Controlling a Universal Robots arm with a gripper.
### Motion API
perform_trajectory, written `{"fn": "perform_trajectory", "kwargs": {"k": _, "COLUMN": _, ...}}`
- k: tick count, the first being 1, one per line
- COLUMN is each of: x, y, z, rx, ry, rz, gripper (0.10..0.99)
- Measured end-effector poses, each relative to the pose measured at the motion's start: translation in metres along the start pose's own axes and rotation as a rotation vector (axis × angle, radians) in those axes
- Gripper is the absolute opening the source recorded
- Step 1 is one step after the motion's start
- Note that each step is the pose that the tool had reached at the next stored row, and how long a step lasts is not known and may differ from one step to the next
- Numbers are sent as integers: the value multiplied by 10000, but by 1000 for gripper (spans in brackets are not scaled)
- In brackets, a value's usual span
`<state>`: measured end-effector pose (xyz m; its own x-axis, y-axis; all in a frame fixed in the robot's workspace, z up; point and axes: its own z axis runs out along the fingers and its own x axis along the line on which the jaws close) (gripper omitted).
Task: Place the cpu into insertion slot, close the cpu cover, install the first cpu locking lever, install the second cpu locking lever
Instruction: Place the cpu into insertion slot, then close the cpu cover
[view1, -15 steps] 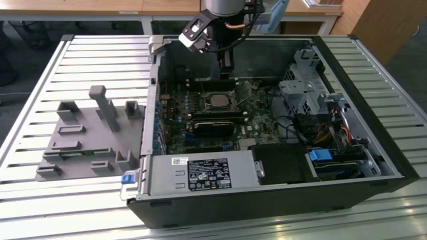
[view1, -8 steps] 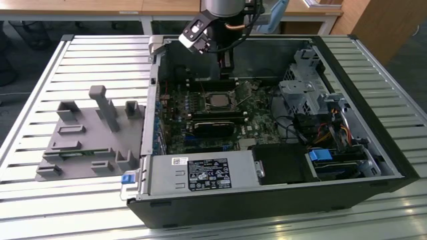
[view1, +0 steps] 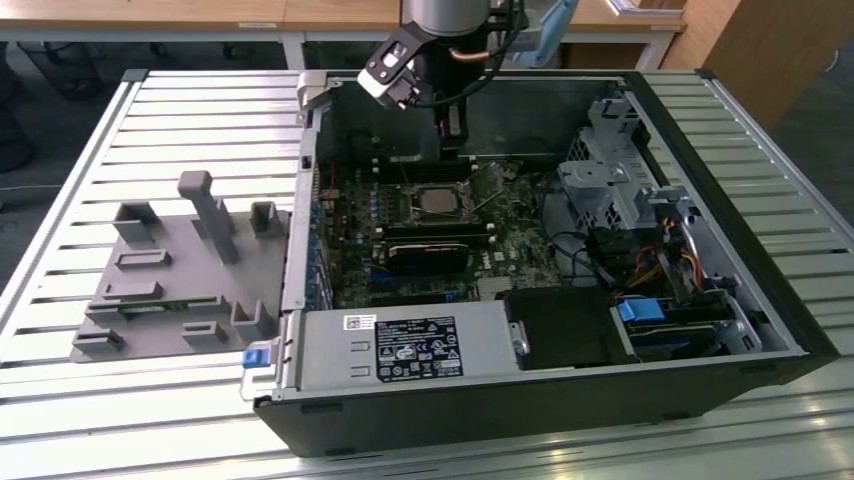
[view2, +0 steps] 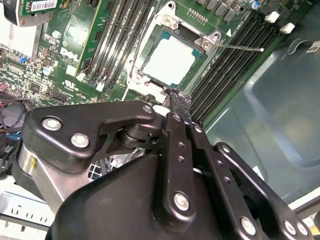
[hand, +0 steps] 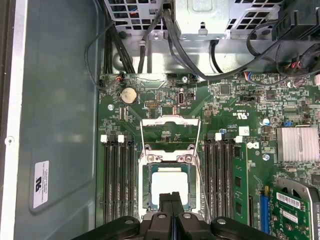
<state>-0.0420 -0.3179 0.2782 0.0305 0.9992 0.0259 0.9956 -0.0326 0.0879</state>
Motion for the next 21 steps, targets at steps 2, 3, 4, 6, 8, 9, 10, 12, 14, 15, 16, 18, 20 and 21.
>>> {"fn": "perform_trajectory", "kwargs": {"k": 2, "x": 0, "y": 0, "z": 3, "rx": 1, "ry": 0, "rz": 0, "gripper": 106}}
{"fn": "perform_trajectory", "kwargs": {"k": 3, "x": 0, "y": -1, "z": 5, "rx": 0, "ry": 0, "rz": 0, "gripper": 106}}
{"fn": "perform_trajectory", "kwargs": {"k": 4, "x": 0, "y": -1, "z": 7, "rx": 0, "ry": 0, "rz": 0, "gripper": 106}}
{"fn": "perform_trajectory", "kwargs": {"k": 6, "x": 0, "y": -1, "z": 15, "rx": 0, "ry": 0, "rz": 0, "gripper": 106}}
{"fn": "perform_trajectory", "kwargs": {"k": 8, "x": -1, "y": -2, "z": 18, "rx": 1, "ry": -1, "rz": 0, "gripper": 106}}
{"fn": "perform_trajectory", "kwargs": {"k": 9, "x": -1, "y": -2, "z": 20, "rx": 0, "ry": 0, "rz": 0, "gripper": 106}}
{"fn": "perform_trajectory", "kwargs": {"k": 10, "x": -1, "y": -2, "z": 22, "rx": 1, "ry": 0, "rz": 0, "gripper": 106}}
{"fn": "perform_trajectory", "kwargs": {"k": 12, "x": -1, "y": -2, "z": 26, "rx": 0, "ry": 0, "rz": 0, "gripper": 106}}
{"fn": "perform_trajectory", "kwargs": {"k": 14, "x": -1, "y": -3, "z": 30, "rx": 0, "ry": 0, "rz": 0, "gripper": 106}}
{"fn": "perform_trajectory", "kwargs": {"k": 15, "x": -1, "y": -3, "z": 31, "rx": 0, "ry": 0, "rz": 0, "gripper": 106}}
{"fn": "perform_trajectory", "kwargs": {"k": 16, "x": -1, "y": -3, "z": 33, "rx": 0, "ry": 0, "rz": 0, "gripper": 106}}
{"fn": "perform_trajectory", "kwargs": {"k": 18, "x": -1, "y": -3, "z": 37, "rx": 0, "ry": 0, "rz": 0, "gripper": 106}}
{"fn": "perform_trajectory", "kwargs": {"k": 20, "x": -1, "y": -4, "z": 41, "rx": 0, "ry": 0, "rz": 0, "gripper": 106}}
{"fn": "perform_trajectory", "kwargs": {"k": 21, "x": -1, "y": -4, "z": 43, "rx": 0, "ry": 0, "rz": 0, "gripper": 106}}
